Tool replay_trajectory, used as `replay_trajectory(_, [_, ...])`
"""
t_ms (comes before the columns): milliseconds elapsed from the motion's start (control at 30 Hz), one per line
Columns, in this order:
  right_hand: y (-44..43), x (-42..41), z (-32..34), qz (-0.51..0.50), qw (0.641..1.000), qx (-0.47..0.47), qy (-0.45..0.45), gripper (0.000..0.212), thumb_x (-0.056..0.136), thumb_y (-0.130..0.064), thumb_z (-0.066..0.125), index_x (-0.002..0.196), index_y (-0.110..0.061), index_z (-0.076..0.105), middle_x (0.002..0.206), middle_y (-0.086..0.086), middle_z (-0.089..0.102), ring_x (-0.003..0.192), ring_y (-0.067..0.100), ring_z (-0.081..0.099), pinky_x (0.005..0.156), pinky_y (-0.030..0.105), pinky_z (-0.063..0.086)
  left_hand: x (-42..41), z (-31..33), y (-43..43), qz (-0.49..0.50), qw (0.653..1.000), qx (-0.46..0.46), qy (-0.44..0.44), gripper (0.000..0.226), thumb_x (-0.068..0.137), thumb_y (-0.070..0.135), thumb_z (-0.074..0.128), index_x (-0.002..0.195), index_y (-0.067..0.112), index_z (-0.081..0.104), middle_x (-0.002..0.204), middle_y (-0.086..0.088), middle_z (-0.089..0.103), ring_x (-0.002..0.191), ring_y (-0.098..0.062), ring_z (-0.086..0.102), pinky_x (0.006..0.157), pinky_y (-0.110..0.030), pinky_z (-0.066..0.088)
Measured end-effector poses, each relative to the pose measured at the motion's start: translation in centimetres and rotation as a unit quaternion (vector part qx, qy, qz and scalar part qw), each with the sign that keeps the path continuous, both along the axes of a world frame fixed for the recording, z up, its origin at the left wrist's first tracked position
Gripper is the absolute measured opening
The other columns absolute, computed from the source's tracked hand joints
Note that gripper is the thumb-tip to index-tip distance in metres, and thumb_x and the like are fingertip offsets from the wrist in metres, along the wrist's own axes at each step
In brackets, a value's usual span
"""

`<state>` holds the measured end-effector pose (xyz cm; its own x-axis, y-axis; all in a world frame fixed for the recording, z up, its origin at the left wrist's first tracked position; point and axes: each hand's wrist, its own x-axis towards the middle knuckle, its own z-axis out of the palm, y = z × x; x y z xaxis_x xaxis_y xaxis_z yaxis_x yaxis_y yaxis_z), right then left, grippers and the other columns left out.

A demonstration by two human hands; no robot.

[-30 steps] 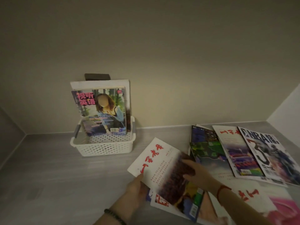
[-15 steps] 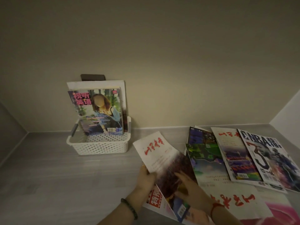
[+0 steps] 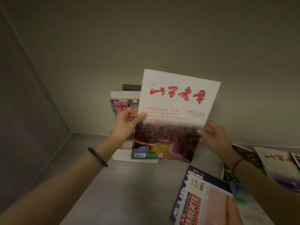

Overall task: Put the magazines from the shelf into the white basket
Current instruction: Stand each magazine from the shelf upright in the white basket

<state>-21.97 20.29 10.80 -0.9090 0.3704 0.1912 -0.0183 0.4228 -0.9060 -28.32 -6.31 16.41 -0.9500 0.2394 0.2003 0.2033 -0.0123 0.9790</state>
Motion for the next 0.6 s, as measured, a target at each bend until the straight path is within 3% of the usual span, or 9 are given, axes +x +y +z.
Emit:
replay_trajectory(100, [-3.9, -4.1, 1.6, 0.014, 0.998, -0.047, 0.048, 0.010, 0.083, 0.007, 0.055, 0.088, -0.002, 0.056, 0.057, -0.010, 0.064, 0.061, 0.006, 0.062, 0.072, 0.041, 0.056, -4.0, 0.1, -3.0, 0.112, 0.994, -0.001, 0.015, 0.027, 0.084, 0.005, 0.059, 0.111, 0.001, 0.061, 0.104, -0.010, 0.065, 0.079, -0.016, 0.065, 0.073, -0.026, 0.057])
replay_trajectory(167, [-6.3, -6.6, 2.1, 0.012, 0.996, -0.050, 0.066, 0.010, 0.082, 0.007, 0.055, 0.087, -0.001, 0.057, 0.064, -0.003, 0.064, 0.072, 0.020, 0.061, 0.081, 0.047, 0.053, -6.4, -0.7, -4.7, 0.163, 0.987, -0.015, 0.001, 0.029, 0.083, 0.010, 0.062, 0.109, -0.002, 0.063, 0.103, -0.011, 0.066, 0.081, -0.020, 0.066, 0.073, -0.030, 0.057])
replay_trajectory(200, [-7.3, -7.7, 2.0, 0.007, 0.997, -0.042, 0.070, 0.009, 0.082, 0.006, 0.056, 0.090, 0.002, 0.059, 0.073, 0.009, 0.065, 0.077, 0.025, 0.061, 0.083, 0.048, 0.053, -7.5, -1.4, -5.5, 0.176, 0.984, -0.020, -0.009, 0.029, 0.082, 0.012, 0.064, 0.108, -0.001, 0.064, 0.100, -0.010, 0.067, 0.082, -0.021, 0.067, 0.070, -0.028, 0.058])
replay_trajectory(267, [-8.7, -9.7, 1.3, -0.003, 0.997, -0.022, 0.069, 0.012, 0.082, 0.004, 0.057, 0.093, 0.006, 0.061, 0.083, 0.016, 0.066, 0.078, 0.025, 0.061, 0.080, 0.044, 0.053, -9.6, -2.8, -6.6, 0.190, 0.981, -0.025, -0.027, 0.027, 0.082, 0.013, 0.064, 0.105, 0.000, 0.066, 0.095, -0.009, 0.068, 0.079, -0.019, 0.066, 0.060, -0.018, 0.057])
replay_trajectory(333, [-9.7, -11.3, 0.2, -0.007, 0.998, -0.006, 0.057, 0.011, 0.082, 0.003, 0.057, 0.091, 0.005, 0.063, 0.082, 0.013, 0.066, 0.074, 0.022, 0.061, 0.075, 0.036, 0.054, -11.4, -4.3, -7.4, 0.199, 0.978, -0.034, -0.050, 0.024, 0.082, 0.013, 0.064, 0.103, 0.001, 0.067, 0.093, -0.008, 0.068, 0.079, -0.020, 0.067, 0.061, -0.020, 0.057])
replay_trajectory(467, [-10.7, -14.0, -2.5, -0.048, 0.998, 0.014, 0.038, 0.007, 0.081, 0.001, 0.061, 0.085, 0.001, 0.066, 0.074, 0.004, 0.064, 0.066, 0.017, 0.060, 0.058, 0.008, 0.046, -14.2, -7.4, -7.8, 0.200, 0.975, -0.044, -0.089, 0.024, 0.081, 0.011, 0.064, 0.103, -0.001, 0.066, 0.097, -0.011, 0.068, 0.086, -0.026, 0.065, 0.077, -0.035, 0.054])
replay_trajectory(600, [-11.0, -15.2, -5.2, -0.073, 0.997, 0.000, -0.009, 0.009, 0.081, -0.002, 0.062, 0.077, -0.010, 0.064, 0.068, 0.002, 0.063, 0.065, 0.017, 0.060, 0.054, 0.008, 0.046, -15.9, -10.0, -7.8, 0.211, 0.969, -0.062, -0.109, 0.025, 0.079, 0.013, 0.067, 0.100, 0.000, 0.067, 0.101, -0.016, 0.070, 0.089, -0.029, 0.066, 0.083, -0.043, 0.056])
